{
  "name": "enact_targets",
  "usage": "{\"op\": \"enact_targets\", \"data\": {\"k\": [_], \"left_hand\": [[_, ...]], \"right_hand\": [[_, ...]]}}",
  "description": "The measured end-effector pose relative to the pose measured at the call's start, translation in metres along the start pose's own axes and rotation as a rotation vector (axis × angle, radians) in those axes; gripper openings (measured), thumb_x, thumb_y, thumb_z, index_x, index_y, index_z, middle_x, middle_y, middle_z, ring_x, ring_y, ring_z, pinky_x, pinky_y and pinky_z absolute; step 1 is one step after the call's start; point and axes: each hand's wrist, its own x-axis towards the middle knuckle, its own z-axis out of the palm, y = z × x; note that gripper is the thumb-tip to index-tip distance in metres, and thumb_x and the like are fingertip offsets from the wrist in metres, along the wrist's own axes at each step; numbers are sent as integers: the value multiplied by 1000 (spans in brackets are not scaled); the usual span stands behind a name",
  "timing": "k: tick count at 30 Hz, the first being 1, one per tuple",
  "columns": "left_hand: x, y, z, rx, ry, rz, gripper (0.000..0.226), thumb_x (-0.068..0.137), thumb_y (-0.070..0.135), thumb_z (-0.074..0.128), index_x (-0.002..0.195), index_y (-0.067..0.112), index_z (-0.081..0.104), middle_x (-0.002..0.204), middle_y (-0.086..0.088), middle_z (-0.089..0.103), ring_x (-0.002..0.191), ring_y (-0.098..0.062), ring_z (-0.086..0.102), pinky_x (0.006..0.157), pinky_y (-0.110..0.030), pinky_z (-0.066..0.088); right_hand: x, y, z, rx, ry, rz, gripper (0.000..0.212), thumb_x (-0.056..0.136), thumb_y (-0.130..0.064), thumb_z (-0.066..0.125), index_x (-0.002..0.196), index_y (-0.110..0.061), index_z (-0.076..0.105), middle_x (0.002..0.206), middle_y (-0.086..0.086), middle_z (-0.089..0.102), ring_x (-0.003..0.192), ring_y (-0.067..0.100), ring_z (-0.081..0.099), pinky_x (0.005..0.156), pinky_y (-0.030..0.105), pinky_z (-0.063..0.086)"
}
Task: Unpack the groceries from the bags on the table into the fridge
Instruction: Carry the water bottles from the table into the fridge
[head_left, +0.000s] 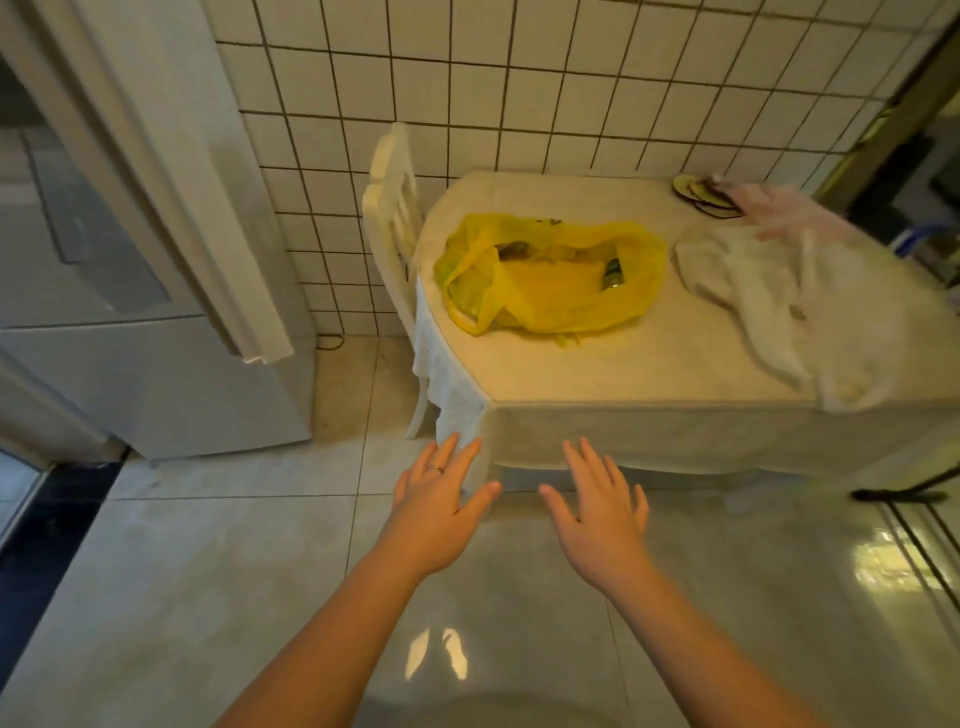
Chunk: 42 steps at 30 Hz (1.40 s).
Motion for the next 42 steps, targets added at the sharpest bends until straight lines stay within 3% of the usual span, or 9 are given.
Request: {"op": "enact_targets", "data": {"k": [13, 20, 27, 34, 42], "left_hand": [[138, 64, 26, 46, -46, 49, 65, 97, 65, 36, 156, 40, 21, 167, 7, 11, 153, -18, 7, 124, -46, 15], [260, 89, 20, 40, -4, 107, 62, 97, 61, 45, 152, 34, 35, 165, 1, 22, 151, -21, 17, 121, -38, 17], [372, 92, -6, 108, 100, 114, 61, 93, 56, 58, 146, 29, 46, 162, -3, 29, 148, -26, 24, 119, -41, 25], [464, 88, -43, 261, 231, 75, 70, 87, 45, 69, 147, 28, 38, 160, -8, 27, 148, -34, 22, 120, -46, 23], [568, 65, -70, 500, 153, -42, 84, 88, 32, 70, 155, 27, 19, 166, -13, 6, 151, -41, 4, 122, -58, 6]], "right_hand": [[112, 71, -46, 59, -12, 59, 63, 100, -58, 35, 157, -38, 15, 166, -15, 2, 153, 16, 2, 121, 54, 4], [222, 83, -79, -10, 4, 59, 64, 100, -59, 34, 157, -37, 14, 166, -14, 3, 153, 20, 3, 121, 52, 6], [335, 73, -105, -62, 35, 0, 67, 99, -58, 39, 157, -36, 16, 166, -13, 9, 153, 19, 8, 120, 49, 13], [443, 45, -120, -112, -49, -94, 73, 97, -53, 50, 157, -35, 12, 166, -10, 8, 153, 20, 7, 121, 52, 12], [572, 25, -103, -385, -161, -209, 79, 98, -43, 55, 158, -29, 6, 167, 1, -4, 153, 30, -4, 121, 56, 11]]}}
